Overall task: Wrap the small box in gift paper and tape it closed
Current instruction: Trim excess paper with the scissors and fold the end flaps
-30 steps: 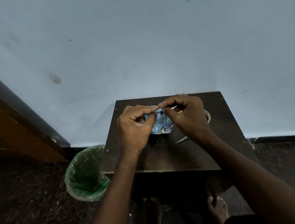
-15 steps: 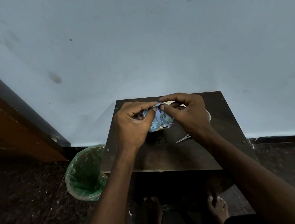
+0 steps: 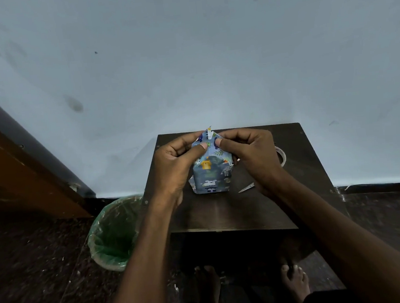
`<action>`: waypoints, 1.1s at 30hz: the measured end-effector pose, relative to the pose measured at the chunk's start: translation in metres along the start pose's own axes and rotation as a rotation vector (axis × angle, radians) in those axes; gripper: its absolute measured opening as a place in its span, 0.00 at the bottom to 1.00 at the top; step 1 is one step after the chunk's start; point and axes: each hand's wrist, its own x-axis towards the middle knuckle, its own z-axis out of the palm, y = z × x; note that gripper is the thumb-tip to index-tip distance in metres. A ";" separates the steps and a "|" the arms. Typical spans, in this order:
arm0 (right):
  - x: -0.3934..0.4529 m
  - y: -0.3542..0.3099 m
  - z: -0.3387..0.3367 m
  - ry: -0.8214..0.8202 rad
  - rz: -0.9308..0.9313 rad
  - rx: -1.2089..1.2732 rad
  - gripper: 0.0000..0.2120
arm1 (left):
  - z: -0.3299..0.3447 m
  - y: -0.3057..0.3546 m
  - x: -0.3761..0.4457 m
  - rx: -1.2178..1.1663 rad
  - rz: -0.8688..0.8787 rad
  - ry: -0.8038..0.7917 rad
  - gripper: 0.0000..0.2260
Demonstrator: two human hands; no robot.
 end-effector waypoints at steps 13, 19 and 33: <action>0.003 0.005 -0.004 -0.050 0.129 0.065 0.15 | -0.004 -0.011 -0.002 0.208 0.127 -0.009 0.08; 0.008 0.010 -0.009 -0.035 0.120 0.052 0.15 | -0.006 -0.007 -0.009 0.241 0.175 -0.142 0.15; 0.007 0.004 -0.024 -0.216 -0.024 -0.051 0.14 | -0.012 -0.009 -0.011 0.475 0.287 -0.158 0.21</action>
